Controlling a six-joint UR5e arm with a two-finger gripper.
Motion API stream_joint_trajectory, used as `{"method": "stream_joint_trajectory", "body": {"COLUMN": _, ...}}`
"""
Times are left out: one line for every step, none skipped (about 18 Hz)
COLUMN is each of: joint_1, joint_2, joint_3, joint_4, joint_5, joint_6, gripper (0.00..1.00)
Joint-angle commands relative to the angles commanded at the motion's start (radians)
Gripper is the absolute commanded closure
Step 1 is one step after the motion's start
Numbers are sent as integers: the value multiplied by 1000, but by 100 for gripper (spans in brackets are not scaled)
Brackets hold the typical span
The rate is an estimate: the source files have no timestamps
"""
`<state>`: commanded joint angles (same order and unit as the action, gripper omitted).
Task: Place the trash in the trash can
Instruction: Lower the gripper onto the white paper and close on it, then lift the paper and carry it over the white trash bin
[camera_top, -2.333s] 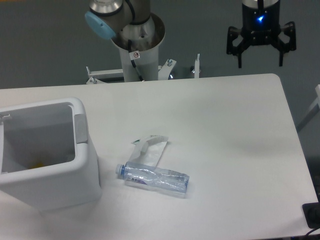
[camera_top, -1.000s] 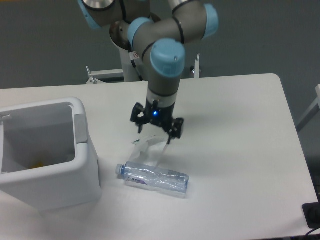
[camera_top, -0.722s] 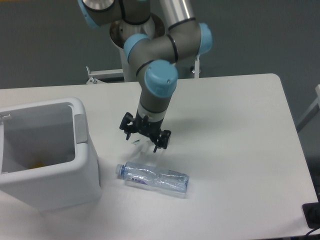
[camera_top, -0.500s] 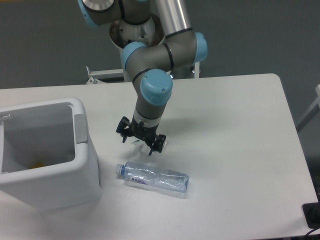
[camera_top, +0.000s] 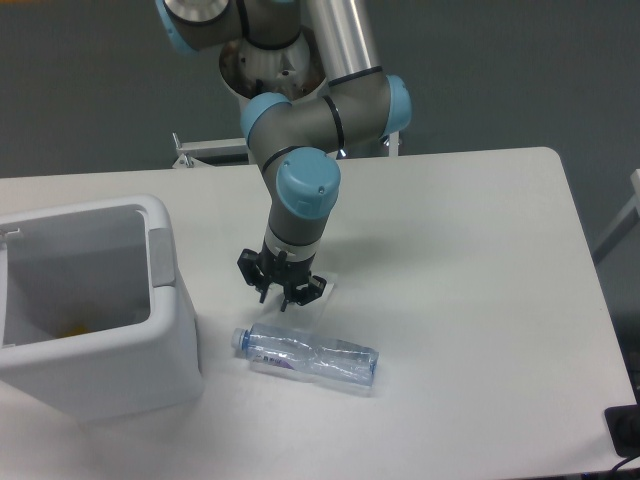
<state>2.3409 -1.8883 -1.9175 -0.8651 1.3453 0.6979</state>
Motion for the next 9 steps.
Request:
{"method": "stream_joint_trajectory", "body": {"joint_1": 0, "joint_2": 0, "joint_3": 0, "joint_4": 0, "joint_5": 23, "joint_6": 3, "gripper": 100}}
{"method": "stream_joint_trajectory", "body": {"joint_1": 0, "joint_2": 6, "joint_3": 0, "joint_4": 0, "joint_5": 49, "joint_6": 8, "gripper": 100}}
{"method": "stream_joint_trajectory", "body": {"joint_1": 2, "joint_2": 12, "joint_3": 0, "joint_4": -3, "joint_5": 52, "joint_6": 9, "gripper": 100}}
{"method": "stream_joint_trajectory", "body": {"joint_1": 8, "joint_2": 30, "joint_3": 2, "joint_4": -5, "joint_5": 51, "joint_6": 17, "gripper": 100}}
{"method": "stream_joint_trajectory", "body": {"joint_1": 15, "joint_2": 64, "joint_3": -6, "joint_4": -8, "joint_5": 51, "joint_6": 69, "gripper": 100}}
{"method": "stream_joint_trajectory", "body": {"joint_1": 26, "joint_2": 89, "joint_3": -12, "joint_4": -9, "joint_5": 46, "joint_6": 127, "gripper": 100}}
{"method": "stream_joint_trajectory", "body": {"joint_1": 50, "joint_2": 133, "joint_3": -12, "joint_4": -20, "joint_5": 41, "joint_6": 155, "gripper": 100}}
{"method": "stream_joint_trajectory", "body": {"joint_1": 67, "joint_2": 161, "joint_3": -6, "joint_4": -46, "joint_5": 28, "joint_6": 166, "gripper": 100}}
{"method": "stream_joint_trajectory", "body": {"joint_1": 84, "joint_2": 184, "joint_3": 6, "joint_4": -70, "joint_5": 0, "joint_6": 167, "gripper": 100}}
